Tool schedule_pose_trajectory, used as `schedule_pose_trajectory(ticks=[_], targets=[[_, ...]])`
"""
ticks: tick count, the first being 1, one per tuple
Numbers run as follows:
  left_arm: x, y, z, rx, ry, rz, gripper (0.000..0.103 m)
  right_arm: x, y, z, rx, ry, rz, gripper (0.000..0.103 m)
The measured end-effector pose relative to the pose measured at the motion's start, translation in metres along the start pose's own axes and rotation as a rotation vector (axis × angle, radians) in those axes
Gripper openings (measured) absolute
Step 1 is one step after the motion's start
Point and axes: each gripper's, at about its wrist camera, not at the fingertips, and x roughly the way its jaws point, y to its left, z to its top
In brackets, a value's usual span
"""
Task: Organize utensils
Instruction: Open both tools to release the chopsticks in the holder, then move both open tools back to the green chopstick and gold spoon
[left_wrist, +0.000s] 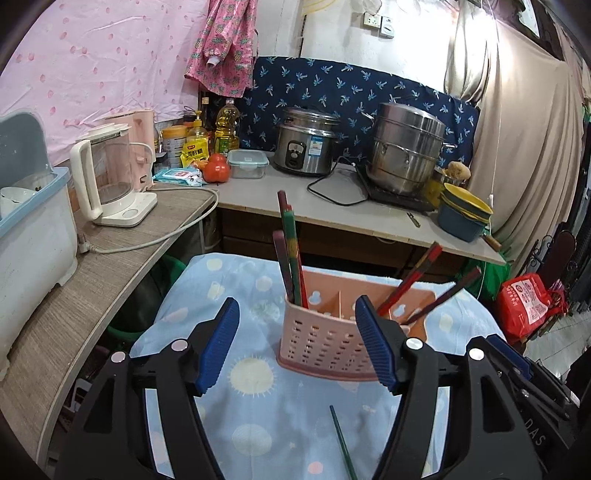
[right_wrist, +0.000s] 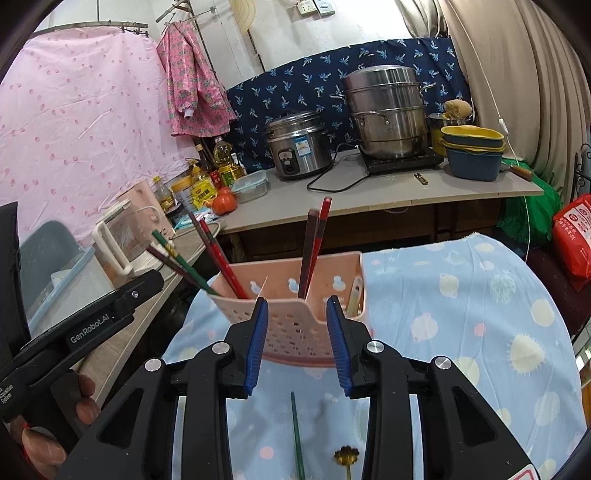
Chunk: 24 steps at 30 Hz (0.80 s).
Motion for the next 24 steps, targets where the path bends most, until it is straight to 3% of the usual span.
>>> schedule_pose_trajectory(ticks=[12, 24], targets=[[-0.024, -0.009, -0.028, 0.019, 0.033, 0.013, 0.062, -0.024, 0.006, -0.032, -0.017, 0.03, 0.008, 0.032], [-0.028, -0.01, -0.091, 0.021, 0.138, 0.019, 0.062, -0.034, -0.016, -0.088, -0.026, 0.122, -0.055, 0.032]])
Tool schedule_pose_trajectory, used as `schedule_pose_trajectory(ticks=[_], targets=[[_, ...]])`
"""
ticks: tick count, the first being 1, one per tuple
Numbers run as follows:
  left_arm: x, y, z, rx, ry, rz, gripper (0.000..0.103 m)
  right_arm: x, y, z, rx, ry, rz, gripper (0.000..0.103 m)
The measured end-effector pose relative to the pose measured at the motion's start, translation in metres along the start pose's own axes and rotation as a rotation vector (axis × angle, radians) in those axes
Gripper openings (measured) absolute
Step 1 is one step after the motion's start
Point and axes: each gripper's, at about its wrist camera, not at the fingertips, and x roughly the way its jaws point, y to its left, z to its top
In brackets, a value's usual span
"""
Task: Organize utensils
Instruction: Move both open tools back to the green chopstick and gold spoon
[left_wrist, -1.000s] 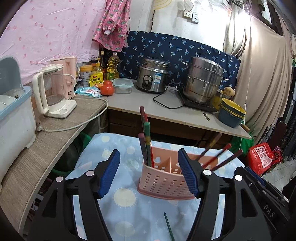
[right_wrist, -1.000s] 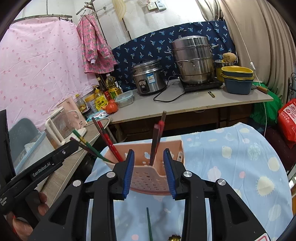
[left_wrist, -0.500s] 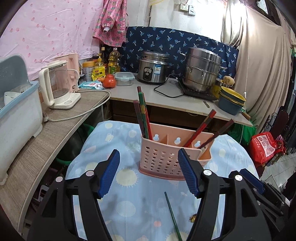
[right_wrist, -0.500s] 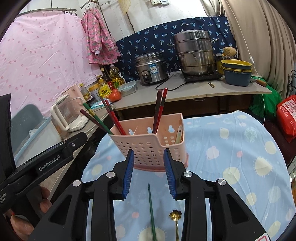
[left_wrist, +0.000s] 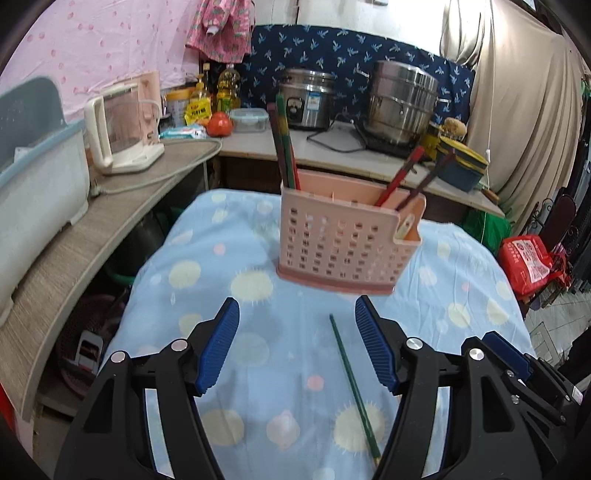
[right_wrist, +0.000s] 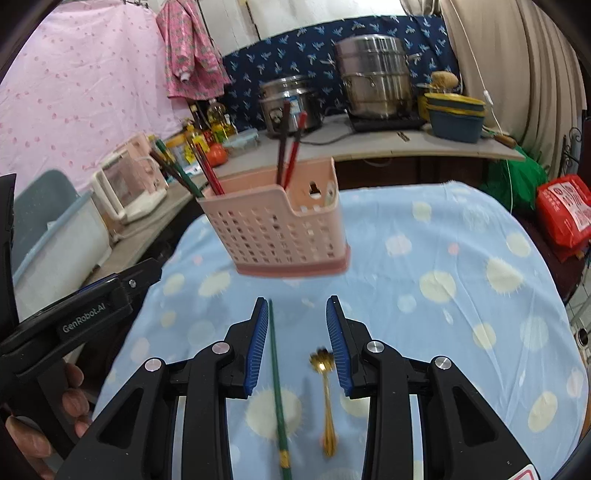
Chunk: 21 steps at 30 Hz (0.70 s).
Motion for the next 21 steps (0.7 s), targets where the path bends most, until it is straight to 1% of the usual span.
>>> schedule_pose_trajectory(ticks=[7, 11, 16, 21], targets=[[0.011, 0.0, -0.046, 0.004, 0.092, 0.009, 0.062, 0.006, -0.017, -0.041, 0.013, 0.086, -0.036, 0.032], [0.013, -0.001, -0.068, 0.006, 0.13, 0.013, 0.062, 0.011, -0.022, -0.064, 0.011, 0.134, -0.046, 0.032], [0.014, -0.003, -0.09, 0.012, 0.163, 0.013, 0.062, 0.022, -0.024, -0.089, 0.009, 0.191, -0.051, 0.032], [0.016, -0.005, -0.108, 0.022, 0.19, 0.027, 0.062, 0.03, -0.024, -0.104, 0.001, 0.226, -0.054, 0.031]])
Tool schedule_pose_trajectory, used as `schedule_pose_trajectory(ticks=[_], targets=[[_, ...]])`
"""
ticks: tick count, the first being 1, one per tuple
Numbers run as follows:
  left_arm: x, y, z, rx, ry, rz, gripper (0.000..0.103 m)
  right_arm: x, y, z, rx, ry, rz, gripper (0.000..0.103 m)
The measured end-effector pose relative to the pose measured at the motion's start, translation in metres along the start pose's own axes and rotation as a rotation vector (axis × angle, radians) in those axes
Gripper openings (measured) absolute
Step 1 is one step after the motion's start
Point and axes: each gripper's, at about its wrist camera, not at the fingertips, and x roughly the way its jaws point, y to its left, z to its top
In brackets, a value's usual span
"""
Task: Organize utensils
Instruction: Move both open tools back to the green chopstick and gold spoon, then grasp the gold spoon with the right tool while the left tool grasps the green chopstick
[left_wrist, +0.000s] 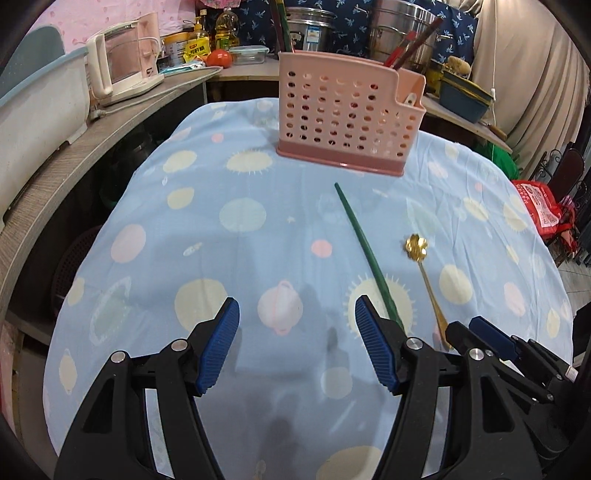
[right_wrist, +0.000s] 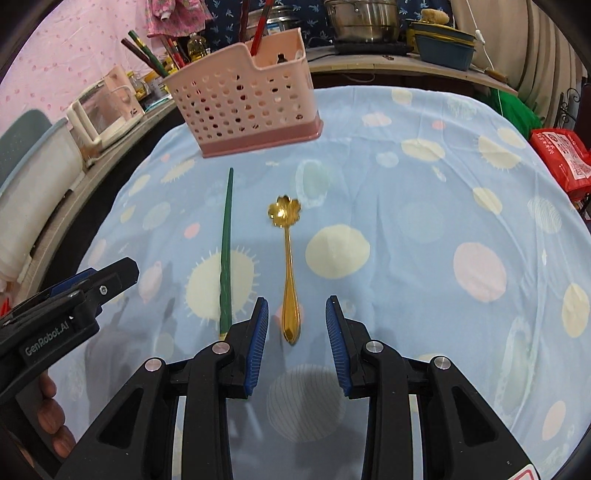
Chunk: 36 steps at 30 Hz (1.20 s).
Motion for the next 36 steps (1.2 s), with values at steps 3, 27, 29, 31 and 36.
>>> schedule_pose_trajectory(ticks=[3, 27, 29, 31, 36], targets=[[0.003, -0.001, -0.009, 0.007, 0.016, 0.007, 0.062, 0.004, 0.002, -0.004, -0.008, 0.012, 0.0, 0.028], [0.009, -0.014, -0.021, 0.031, 0.063, -0.016, 0.063, 0.005, -0.003, -0.008, -0.018, 0.023, 0.011, 0.01], [0.009, -0.018, -0.022, 0.027, 0.07, -0.033, 0.068, 0.001, -0.008, -0.011, -0.01, 0.023, 0.011, 0.01], [0.009, -0.023, -0.023, 0.025, 0.074, -0.049, 0.071, -0.003, -0.015, -0.014, 0.002, 0.024, 0.011, 0.01], [0.014, -0.039, -0.025, 0.021, 0.095, -0.087, 0.076, -0.01, -0.028, -0.021, 0.027, 0.021, 0.014, 0.01]])
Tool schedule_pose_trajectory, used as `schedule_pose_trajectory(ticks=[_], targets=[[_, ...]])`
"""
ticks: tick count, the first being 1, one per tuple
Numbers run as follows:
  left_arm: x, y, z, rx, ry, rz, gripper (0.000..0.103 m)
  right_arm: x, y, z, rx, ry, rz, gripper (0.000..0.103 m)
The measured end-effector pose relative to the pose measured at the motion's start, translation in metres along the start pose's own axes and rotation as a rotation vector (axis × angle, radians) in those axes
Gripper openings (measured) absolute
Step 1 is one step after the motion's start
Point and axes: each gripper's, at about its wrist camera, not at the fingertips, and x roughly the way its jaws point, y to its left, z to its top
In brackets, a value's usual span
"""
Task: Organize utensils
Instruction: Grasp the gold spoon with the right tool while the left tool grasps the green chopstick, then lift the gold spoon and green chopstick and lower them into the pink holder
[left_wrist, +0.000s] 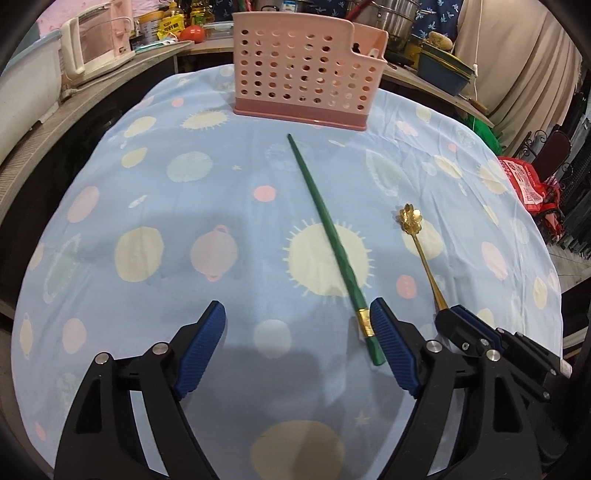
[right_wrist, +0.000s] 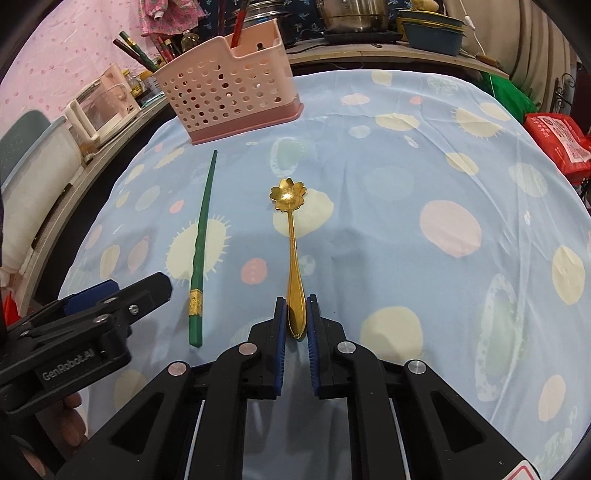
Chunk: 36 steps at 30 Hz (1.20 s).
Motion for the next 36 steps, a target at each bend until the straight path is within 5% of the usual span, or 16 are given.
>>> schedule_pose_trajectory(ticks=[7, 12, 17, 20, 36], targets=[[0.015, -0.011, -0.004, 0.023, 0.026, 0.006, 0.074, -0.001, 0.0, -0.002, 0.002, -0.003, 0.006, 0.011], [0.013, -0.009, -0.007, 0.051, 0.012, 0.019, 0.055, -0.001, 0.002, -0.003, 0.0, -0.005, 0.011, 0.011], [0.01, -0.007, -0.008, 0.07, 0.022, -0.021, 0.02, 0.0, 0.007, -0.003, -0.011, -0.003, 0.015, 0.011], [0.009, -0.007, -0.009, 0.073, 0.032, -0.043, 0.008, -0.001, 0.01, -0.003, -0.018, -0.004, 0.017, 0.011], [-0.04, 0.013, 0.014, 0.032, -0.052, -0.066, 0.007, -0.039, 0.026, 0.019, -0.041, -0.093, 0.057, 0.006]])
